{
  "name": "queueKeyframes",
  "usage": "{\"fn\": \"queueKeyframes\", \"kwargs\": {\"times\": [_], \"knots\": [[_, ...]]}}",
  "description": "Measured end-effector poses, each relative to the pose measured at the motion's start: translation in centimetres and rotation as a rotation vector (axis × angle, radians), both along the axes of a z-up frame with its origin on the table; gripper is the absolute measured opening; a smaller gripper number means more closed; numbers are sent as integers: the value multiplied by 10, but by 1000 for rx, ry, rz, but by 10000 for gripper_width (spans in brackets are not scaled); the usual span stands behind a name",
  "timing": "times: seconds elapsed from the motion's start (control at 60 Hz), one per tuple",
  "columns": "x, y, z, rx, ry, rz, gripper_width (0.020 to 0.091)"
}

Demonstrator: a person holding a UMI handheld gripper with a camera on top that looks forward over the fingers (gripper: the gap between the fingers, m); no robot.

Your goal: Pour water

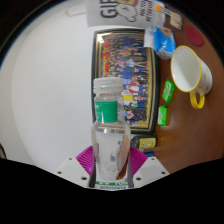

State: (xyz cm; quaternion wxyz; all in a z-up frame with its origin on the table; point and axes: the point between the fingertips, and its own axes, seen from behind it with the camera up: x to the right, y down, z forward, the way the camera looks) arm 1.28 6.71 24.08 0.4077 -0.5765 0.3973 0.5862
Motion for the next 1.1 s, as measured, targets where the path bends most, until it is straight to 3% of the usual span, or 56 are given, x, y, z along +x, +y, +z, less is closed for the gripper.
{"fn": "queueKeyframes", "kwargs": {"times": [0.3, 0.583, 0.85, 1.1], "knots": [[69, 27, -29, -97, 534, -49, 430], [78, 30, -41, -149, 611, -23, 428], [88, 15, -45, -118, -115, 52, 431], [201, 15, -14, 29, -977, -98, 434]]}}
